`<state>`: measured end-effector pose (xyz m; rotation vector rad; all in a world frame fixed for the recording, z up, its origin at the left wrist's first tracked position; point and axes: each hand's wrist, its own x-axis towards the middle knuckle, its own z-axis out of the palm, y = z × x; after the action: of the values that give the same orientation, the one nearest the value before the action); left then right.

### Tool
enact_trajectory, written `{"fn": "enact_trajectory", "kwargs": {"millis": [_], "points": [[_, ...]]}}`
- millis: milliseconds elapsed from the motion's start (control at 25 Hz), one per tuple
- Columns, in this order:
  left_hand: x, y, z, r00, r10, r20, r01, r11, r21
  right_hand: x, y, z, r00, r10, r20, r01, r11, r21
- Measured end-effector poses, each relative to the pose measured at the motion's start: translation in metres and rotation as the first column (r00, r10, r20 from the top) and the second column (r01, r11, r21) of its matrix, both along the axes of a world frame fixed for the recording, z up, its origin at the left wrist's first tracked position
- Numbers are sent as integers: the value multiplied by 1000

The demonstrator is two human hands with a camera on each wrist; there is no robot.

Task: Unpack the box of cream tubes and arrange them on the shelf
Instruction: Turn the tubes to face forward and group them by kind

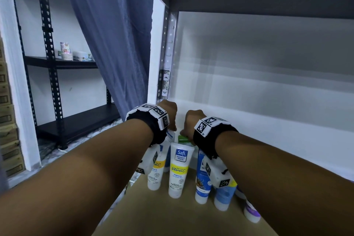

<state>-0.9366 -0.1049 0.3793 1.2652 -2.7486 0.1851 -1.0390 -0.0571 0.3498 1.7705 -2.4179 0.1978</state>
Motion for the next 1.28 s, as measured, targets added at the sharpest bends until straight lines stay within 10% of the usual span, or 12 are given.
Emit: {"fn": "enact_trajectory", "kwargs": {"millis": [280, 760, 1280], "points": [[9, -6, -1, 996, 3, -91, 6, 994, 105, -4, 13, 9, 981, 55, 185, -49, 998, -38], [16, -3, -5, 983, -75, -170, 95, 989, 109, -3, 1, 2, 998, 40, -54, -43, 997, -66], [16, 1, -1, 986, -127, -107, 142, 980, 138, -7, -3, 1, 980, 190, 56, -191, 982, 1]]}}
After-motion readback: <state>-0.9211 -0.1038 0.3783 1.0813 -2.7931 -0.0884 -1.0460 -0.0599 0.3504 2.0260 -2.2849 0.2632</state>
